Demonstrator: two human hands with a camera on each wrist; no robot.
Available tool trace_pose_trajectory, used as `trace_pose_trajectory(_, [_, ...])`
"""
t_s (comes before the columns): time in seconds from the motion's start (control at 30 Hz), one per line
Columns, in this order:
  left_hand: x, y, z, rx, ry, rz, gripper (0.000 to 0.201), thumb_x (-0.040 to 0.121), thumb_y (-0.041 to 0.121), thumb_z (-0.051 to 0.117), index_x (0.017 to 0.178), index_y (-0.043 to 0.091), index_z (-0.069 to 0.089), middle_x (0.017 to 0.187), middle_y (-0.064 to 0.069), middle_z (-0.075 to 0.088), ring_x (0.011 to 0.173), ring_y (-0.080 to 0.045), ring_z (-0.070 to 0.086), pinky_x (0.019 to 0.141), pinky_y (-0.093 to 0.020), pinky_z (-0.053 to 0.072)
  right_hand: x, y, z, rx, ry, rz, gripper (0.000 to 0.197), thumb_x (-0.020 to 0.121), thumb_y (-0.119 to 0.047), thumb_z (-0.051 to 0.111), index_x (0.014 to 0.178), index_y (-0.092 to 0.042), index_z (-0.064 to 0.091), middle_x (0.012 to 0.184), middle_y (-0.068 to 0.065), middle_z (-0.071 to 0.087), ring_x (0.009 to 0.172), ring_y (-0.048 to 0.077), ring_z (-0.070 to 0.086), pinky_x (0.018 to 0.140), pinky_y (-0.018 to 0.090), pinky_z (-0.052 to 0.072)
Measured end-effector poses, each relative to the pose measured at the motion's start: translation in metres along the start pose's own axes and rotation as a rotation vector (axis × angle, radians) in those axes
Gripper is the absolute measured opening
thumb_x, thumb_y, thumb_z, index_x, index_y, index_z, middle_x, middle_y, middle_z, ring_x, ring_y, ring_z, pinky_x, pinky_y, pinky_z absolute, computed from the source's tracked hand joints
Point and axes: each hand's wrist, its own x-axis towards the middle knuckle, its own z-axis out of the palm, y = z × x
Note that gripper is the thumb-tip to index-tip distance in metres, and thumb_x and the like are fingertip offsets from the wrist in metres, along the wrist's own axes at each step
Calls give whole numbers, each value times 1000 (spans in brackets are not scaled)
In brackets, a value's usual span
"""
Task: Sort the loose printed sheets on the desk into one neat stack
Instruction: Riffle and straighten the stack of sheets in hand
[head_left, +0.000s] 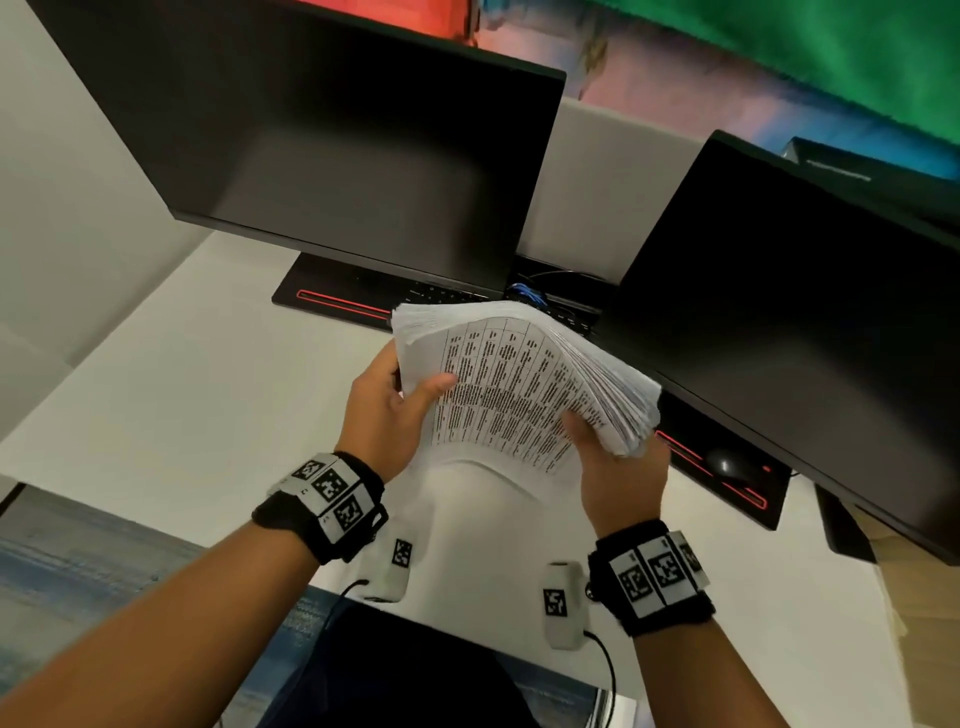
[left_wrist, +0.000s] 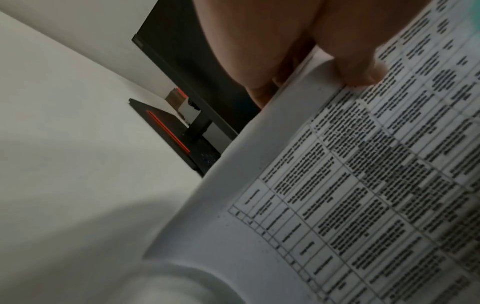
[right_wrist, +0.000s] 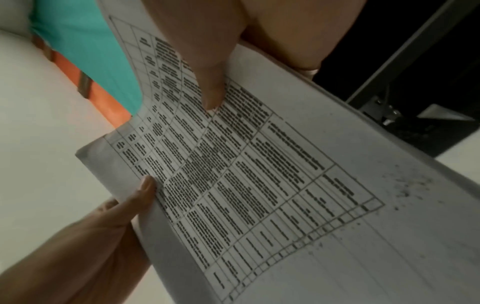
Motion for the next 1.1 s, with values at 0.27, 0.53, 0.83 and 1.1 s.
trace_pose_trajectory(0.27, [-5, 12, 0, -154, 2, 129, 39, 86, 47, 53, 117, 24, 48, 108, 10, 59, 94, 3, 60, 78, -14, 49, -6, -3, -3, 177, 60, -45, 45, 77, -14, 82, 115, -25, 60, 105, 3, 73, 99, 16, 72, 78, 30, 61])
trace_pose_trajectory(0.53, [15, 33, 14, -225, 153, 82, 21, 101, 22, 46, 112, 9, 59, 93, 7, 62, 79, 6, 60, 68, -11, 48, 1, -27, 3, 294, 160, -103, 20, 86, -22, 59, 106, -23, 62, 100, 7, 67, 85, 13, 72, 62, 22, 58])
trace_pose_trajectory(0.83, [17, 27, 11, -238, 65, 34, 48, 89, 38, 53, 134, 24, 46, 117, 5, 59, 97, 0, 62, 84, -19, 52, 7, -27, 2, 294, 210, -120, 19, 100, -7, 48, 108, -17, 63, 95, -1, 73, 91, 20, 71, 73, 27, 59])
trace_pose_trajectory(1.1, [17, 29, 17, -174, 103, 44, 35, 95, 40, 46, 120, 18, 57, 100, 9, 64, 88, 4, 63, 75, -11, 49, 4, -31, 2, 239, 189, -157, 20, 97, -3, 54, 115, -12, 59, 92, -6, 73, 90, 14, 70, 76, 26, 59])
